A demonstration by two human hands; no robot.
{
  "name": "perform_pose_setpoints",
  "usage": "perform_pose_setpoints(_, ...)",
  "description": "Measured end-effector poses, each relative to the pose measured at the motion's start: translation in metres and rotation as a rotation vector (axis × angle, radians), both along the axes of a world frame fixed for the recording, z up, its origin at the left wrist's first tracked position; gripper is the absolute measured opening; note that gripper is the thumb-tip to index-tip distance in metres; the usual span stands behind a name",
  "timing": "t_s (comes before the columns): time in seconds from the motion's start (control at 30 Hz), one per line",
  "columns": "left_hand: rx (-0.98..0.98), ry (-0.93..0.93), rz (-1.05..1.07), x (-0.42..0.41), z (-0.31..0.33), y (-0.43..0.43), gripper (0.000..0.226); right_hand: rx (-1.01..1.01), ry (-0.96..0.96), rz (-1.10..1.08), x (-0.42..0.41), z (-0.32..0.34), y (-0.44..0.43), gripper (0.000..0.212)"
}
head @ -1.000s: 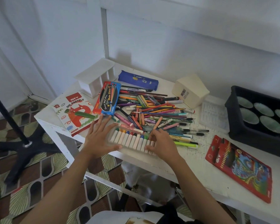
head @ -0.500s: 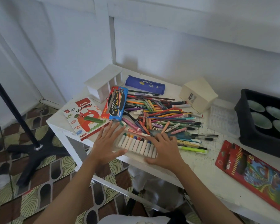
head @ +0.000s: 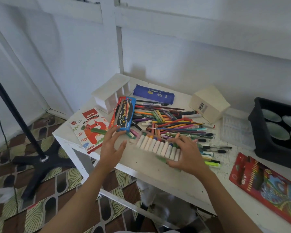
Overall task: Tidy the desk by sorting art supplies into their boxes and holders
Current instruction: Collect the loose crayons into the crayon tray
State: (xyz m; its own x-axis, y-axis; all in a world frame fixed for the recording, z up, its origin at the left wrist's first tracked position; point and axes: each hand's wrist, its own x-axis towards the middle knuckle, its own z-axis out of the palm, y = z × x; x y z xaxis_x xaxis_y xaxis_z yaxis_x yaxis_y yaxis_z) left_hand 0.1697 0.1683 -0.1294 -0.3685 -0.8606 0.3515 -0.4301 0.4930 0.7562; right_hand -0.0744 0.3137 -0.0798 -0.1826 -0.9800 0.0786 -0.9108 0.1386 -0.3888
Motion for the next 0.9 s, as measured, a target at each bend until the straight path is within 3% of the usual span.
perform_pose_setpoints(0.1, -0.156, 0.003, 0.107, -0.017, 0.015, -0.019, 0.025, -0.049, -0.050, -0.099, -0.019, 0.008, 0.000, 0.073)
perform_pose_setpoints(0.17, -0.156, -0.117, 0.201, -0.030, 0.030, -0.034, 0.030, -0.080, -0.085, -0.148, -0.030, 0.014, -0.001, 0.074)
perform_pose_setpoints(0.3, 0.098, -0.576, 0.205, -0.061, 0.052, -0.069, 0.067, -0.125, -0.117, -0.206, -0.050, 0.023, -0.006, 0.073)
perform_pose_setpoints(0.37, 0.230, -0.675, 0.198, -0.071, 0.053, -0.080, 0.084, -0.150, -0.137, -0.220, -0.056, 0.026, -0.008, 0.074)
perform_pose_setpoints(0.53, 0.338, -0.694, 0.291, -0.078, 0.045, -0.088, 0.098, -0.185, -0.177, -0.267, -0.062, 0.030, -0.009, 0.070)
perform_pose_setpoints(0.7, 0.172, -0.575, 0.222, -0.078, 0.051, -0.084, 0.094, -0.207, -0.187, -0.254, -0.071, 0.043, -0.012, 0.066)
perform_pose_setpoints(0.8, 0.001, -0.531, 0.116, -0.073, 0.066, -0.085, 0.103, -0.237, -0.208, -0.195, -0.074, 0.060, -0.015, 0.065)
perform_pose_setpoints(0.9, -0.032, -0.493, 0.003, -0.065, 0.083, -0.091, 0.113, -0.239, -0.211, -0.130, -0.075, 0.078, -0.019, 0.065)
